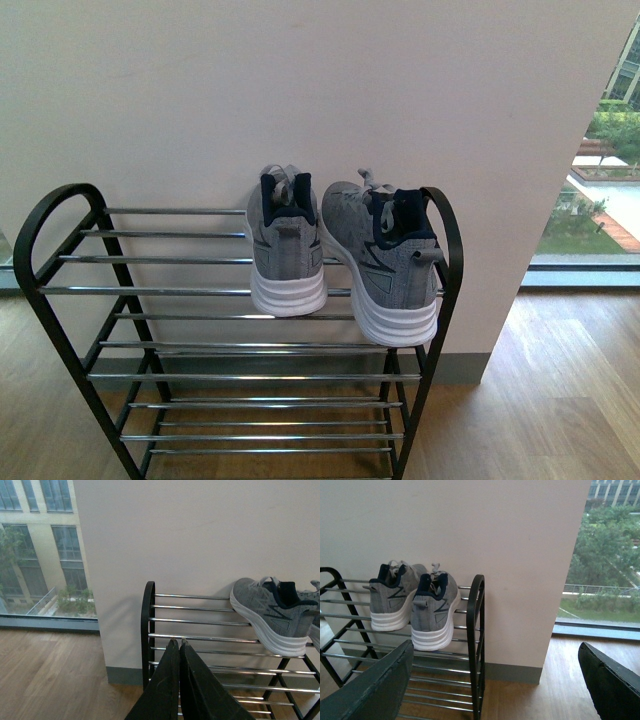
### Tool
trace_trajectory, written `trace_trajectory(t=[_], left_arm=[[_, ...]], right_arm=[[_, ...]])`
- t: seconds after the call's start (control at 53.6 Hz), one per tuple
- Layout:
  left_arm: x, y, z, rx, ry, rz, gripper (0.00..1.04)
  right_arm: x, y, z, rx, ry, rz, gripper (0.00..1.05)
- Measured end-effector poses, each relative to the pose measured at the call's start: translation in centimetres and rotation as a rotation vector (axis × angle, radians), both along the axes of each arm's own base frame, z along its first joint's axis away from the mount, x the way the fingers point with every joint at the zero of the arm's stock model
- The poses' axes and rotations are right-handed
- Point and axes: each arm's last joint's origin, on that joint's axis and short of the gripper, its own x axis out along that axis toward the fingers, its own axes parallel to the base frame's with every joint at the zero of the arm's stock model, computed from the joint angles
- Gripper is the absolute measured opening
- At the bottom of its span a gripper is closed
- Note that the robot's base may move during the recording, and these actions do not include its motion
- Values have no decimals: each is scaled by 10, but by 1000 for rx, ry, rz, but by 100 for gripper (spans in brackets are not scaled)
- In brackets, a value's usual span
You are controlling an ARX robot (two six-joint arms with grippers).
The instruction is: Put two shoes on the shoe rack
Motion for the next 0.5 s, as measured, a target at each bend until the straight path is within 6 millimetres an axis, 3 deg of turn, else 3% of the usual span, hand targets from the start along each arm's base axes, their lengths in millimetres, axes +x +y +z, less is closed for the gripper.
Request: trace_trajectory(t=[0.131, 0.411, 0.504], left_arm=[[0, 0, 0, 0, 0, 0, 1], [0, 0, 0, 0, 0, 2, 44], [0, 0, 0, 0, 0, 2, 62]], right_arm=[[0, 0, 0, 0, 0, 0, 95], [0, 0, 0, 0, 0, 3, 95], [0, 0, 0, 0, 0, 1, 95]])
